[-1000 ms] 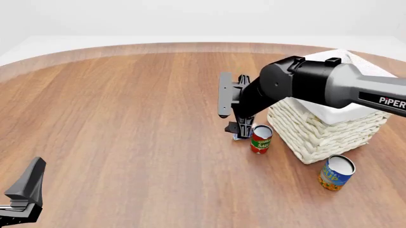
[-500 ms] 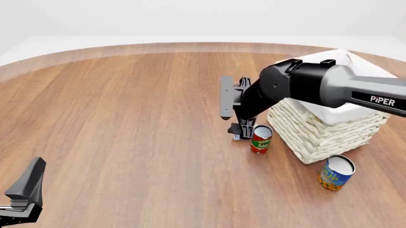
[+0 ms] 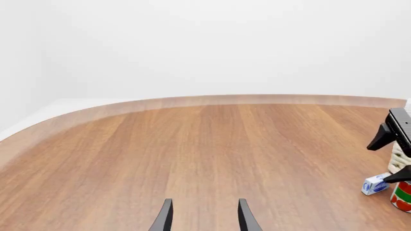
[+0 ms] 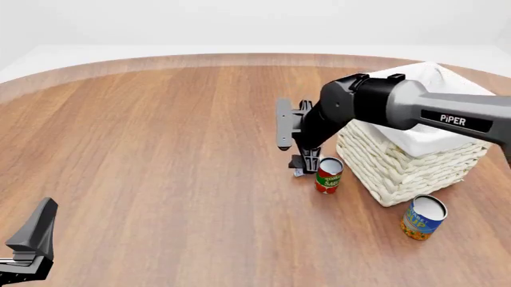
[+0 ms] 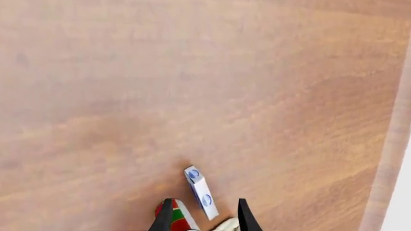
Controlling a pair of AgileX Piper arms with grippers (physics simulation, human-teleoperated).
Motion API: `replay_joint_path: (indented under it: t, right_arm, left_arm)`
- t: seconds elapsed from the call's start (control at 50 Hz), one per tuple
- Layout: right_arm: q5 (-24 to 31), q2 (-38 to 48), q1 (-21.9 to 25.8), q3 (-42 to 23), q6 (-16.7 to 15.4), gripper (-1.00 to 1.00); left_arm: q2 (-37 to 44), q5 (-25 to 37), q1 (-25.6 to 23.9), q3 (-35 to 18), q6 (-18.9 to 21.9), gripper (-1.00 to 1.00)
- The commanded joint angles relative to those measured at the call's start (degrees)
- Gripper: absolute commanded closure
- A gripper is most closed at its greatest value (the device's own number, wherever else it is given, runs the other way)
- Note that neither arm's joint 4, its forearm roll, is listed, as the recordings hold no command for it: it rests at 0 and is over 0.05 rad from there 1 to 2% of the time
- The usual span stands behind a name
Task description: Pick up the alphabet soup and the cream cheese box, and put them in the basket.
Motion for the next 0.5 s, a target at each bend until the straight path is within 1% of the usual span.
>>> replay_joint_path:
  t: [0.02, 0.14, 0.22, 0.3, 0.5]
  right_arm:
    - [3.01, 2.85, -1.00, -3.45, -1.46, -1.00]
    - [5.00, 4.54, -1.39, -5.26, -1.79, -1.00]
    - [5.36, 5.47, -1.88, -5.96, -2.35, -1.00]
    - [6.66, 6.28, -1.44, -7.23, -1.66, -1.00]
    - [8.27, 8.25, -1.32, -9.37, -1.97, -1.00]
  left_arm:
    - [0.00, 0.00, 0.00, 0.00, 0.00, -1.00]
    - [0.00, 0.00, 0.00, 0.00, 0.00, -1.00]
    - [0.00, 0.00, 0.00, 0.00, 0.00, -1.00]
    - [0.00, 0.00, 0.00, 0.00, 0.00, -1.00]
    - [0.00, 0.00, 0.00, 0.00, 0.00, -1.00]
